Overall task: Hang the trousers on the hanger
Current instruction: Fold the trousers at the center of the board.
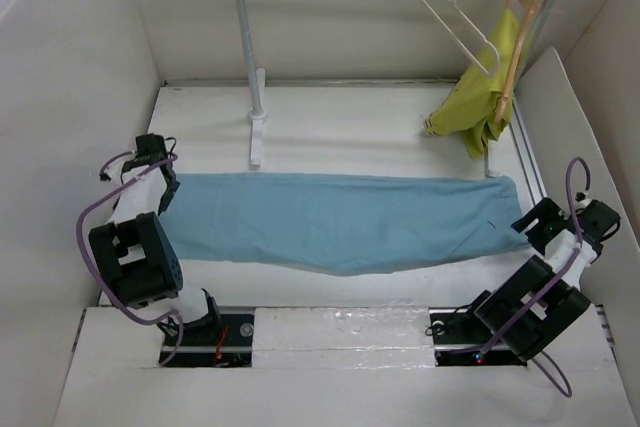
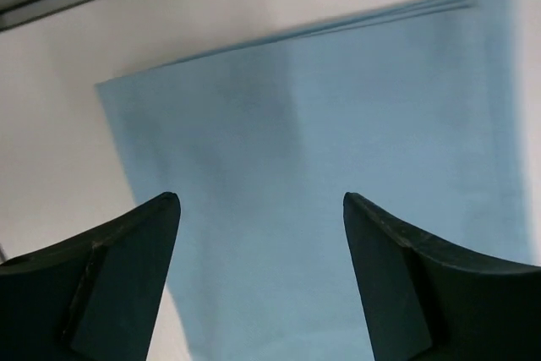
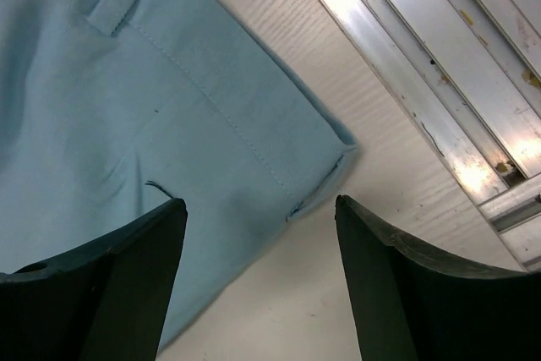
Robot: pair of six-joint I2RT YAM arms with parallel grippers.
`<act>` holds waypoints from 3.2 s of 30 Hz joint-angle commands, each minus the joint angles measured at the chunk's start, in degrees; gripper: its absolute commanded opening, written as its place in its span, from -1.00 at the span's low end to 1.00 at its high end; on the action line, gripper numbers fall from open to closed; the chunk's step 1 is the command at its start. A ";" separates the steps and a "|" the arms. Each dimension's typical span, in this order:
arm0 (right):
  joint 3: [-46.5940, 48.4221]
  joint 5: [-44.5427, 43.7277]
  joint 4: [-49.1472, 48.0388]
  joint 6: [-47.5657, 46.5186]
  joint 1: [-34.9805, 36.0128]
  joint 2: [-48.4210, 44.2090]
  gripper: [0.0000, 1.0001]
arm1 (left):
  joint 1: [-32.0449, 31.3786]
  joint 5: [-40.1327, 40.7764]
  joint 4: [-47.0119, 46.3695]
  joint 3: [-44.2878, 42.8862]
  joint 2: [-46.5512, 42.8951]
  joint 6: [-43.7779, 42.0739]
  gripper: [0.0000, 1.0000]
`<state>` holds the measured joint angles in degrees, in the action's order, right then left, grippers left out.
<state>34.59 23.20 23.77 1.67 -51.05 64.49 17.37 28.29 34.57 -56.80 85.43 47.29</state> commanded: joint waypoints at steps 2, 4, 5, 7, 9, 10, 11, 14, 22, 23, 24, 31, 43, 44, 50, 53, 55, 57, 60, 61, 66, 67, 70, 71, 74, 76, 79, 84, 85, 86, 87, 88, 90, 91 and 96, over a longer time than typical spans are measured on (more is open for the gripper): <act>-2.58 -5.25 0.06 -2.03 -0.63 -1.47 0.52 | -4.45 1.26 2.00 -6.75 -4.12 1.92 0.50; -3.55 -5.54 -0.56 -1.76 -0.63 -0.17 0.52 | -4.45 -1.73 0.86 -6.75 -5.27 2.19 0.50; -3.82 -5.80 -0.91 -1.76 -1.15 0.98 0.52 | -5.40 -3.06 0.33 -7.01 -5.71 2.11 0.45; -4.61 -4.75 -3.88 -0.11 -1.68 4.92 0.52 | -9.69 -5.18 -1.43 -7.63 -6.67 1.23 0.32; -5.76 -0.36 -7.58 0.78 -1.69 8.00 0.53 | -14.61 -6.66 -3.87 -7.63 -8.07 -0.17 0.26; -5.67 0.78 -10.12 1.31 -1.69 9.59 0.53 | -20.73 -7.11 -4.59 -7.19 -8.69 -1.40 0.22; -5.59 2.36 -11.89 1.66 -1.69 12.13 0.52 | -24.01 -7.46 -5.21 -6.58 -9.48 -1.67 0.18; -4.09 8.24 -13.83 1.23 -1.69 16.53 0.44 | -35.07 -11.67 -8.81 1.04 -13.52 -0.98 -0.08; -2.08 17.31 -7.11 -4.92 -1.07 5.42 -1.00 | -54.09 -19.68 -16.72 16.36 -21.36 5.44 -0.82; -1.81 18.45 -5.16 -5.27 -0.46 1.64 -1.00 | -55.84 -19.16 -16.99 16.89 -21.36 5.79 -0.97; -1.37 19.07 -3.31 -5.01 0.94 -2.48 -1.00 | -57.34 -18.46 -17.51 17.41 -20.75 6.06 -1.00; 9.51 13.28 8.73 3.07 22.56 -22.30 -1.00 | -65.71 -16.16 -19.09 17.50 -15.21 6.41 -1.00; 35.37 -2.99 5.59 15.64 54.10 -22.48 -1.00 | -71.86 -18.89 -29.56 19.62 -6.24 5.89 -1.00; 36.50 -5.16 5.06 16.43 55.78 -21.78 -1.00 | -73.77 -18.19 -29.91 19.18 -4.50 6.06 -1.00; 52.31 -10.45 2.86 16.00 61.77 -10.64 -1.00 | -79.23 -17.75 -30.44 14.61 3.42 7.73 -1.00; 60.93 -8.97 3.38 14.94 60.89 -7.11 -1.00 | -80.99 -18.45 -30.78 11.19 6.59 8.35 -1.00; 64.88 -7.13 3.56 14.50 60.10 -4.55 -1.00 | -82.66 -19.24 -31.31 7.15 9.21 8.44 -1.00; 66.30 -6.24 3.74 13.98 58.96 -2.98 -1.00 | -84.15 -20.73 -31.84 1.99 12.98 7.04 -1.00; 67.63 -3.70 3.39 13.36 57.64 -1.83 -1.00 | -85.22 -22.23 -30.18 -5.66 17.83 6.24 -1.00; 67.80 -2.56 3.30 13.18 57.64 -1.04 -1.00 | -85.74 -20.66 -27.91 -6.83 18.02 6.06 -1.00; 67.81 -3.76 2.25 10.99 65.96 2.22 -1.00 | -81.71 -12.75 -24.90 -0.46 3.50 7.12 -0.97; 67.80 -4.21 1.90 10.98 67.29 2.74 -1.00 | -80.22 -10.21 -23.07 1.32 -0.31 7.12 -0.92; 68.68 -5.62 -0.12 10.90 72.47 5.64 -1.00 | -71.53 -5.20 -15.88 5.46 -16.91 7.73 -0.58; 69.20 -5.80 -0.91 10.90 73.97 7.56 -1.00 | -65.50 -4.57 -14.45 5.90 -20.79 6.34 -0.50; 71.93 -8.52 -1.88 10.28 81.44 11.26 -1.00 | -55.72 -3.07 -10.32 4.25 -35.13 3.08 -0.28; 74.21 -9.57 -2.76 10.19 85.13 15.74 -1.00 | -45.17 -4.55 -7.25 -0.23 -40.15 0.45 -0.24; 78.42 -10.19 -4.17 10.10 93.21 23.38 -1.00 | -36.36 -5.45 -4.87 -7.87 -42.10 -2.37 -0.24; 86.33 -9.05 -7.33 10.98 106.82 39.02 -1.00 | -36.35 4.03 -1.53 -22.96 -41.49 -4.74 -0.20; 87.57 -8.53 -7.77 11.25 108.60 44.70 -1.00 | -36.35 7.36 -0.30 -25.01 -41.40 -5.71 -0.19; 89.93 -7.65 -8.90 11.68 110.09 47.54 -1.00 | -36.35 8.52 0.23 -26.42 -41.39 -6.41 -0.19; 91.34 -4.77 -11.44 14.04 113.50 55.23 -0.45 | -36.35 10.45 0.32 -28.87 -42.09 -8.16 -0.15; 91.36 -4.74 -11.46 14.06 113.54 55.31 -0.45 | -36.35 10.47 0.33 -28.90 -42.10 -8.18 -0.15; 94.42 -2.13 -10.07 14.06 114.24 58.98 0.21 | -36.35 11.69 1.37 -28.46 -42.27 -8.18 -0.14; 94.52 -1.24 -8.14 14.06 114.24 59.87 0.32 | -36.35 11.78 1.99 -27.94 -42.27 -7.92 -0.13; 70.71 -3.16 -13.04 11.95 109.07 44.35 0.34 | -36.35 8.38 0.95 -17.59 -43.77 -4.76 -0.10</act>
<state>113.43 19.94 17.69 14.46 63.83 123.96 -19.22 37.63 33.65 -80.09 41.12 41.45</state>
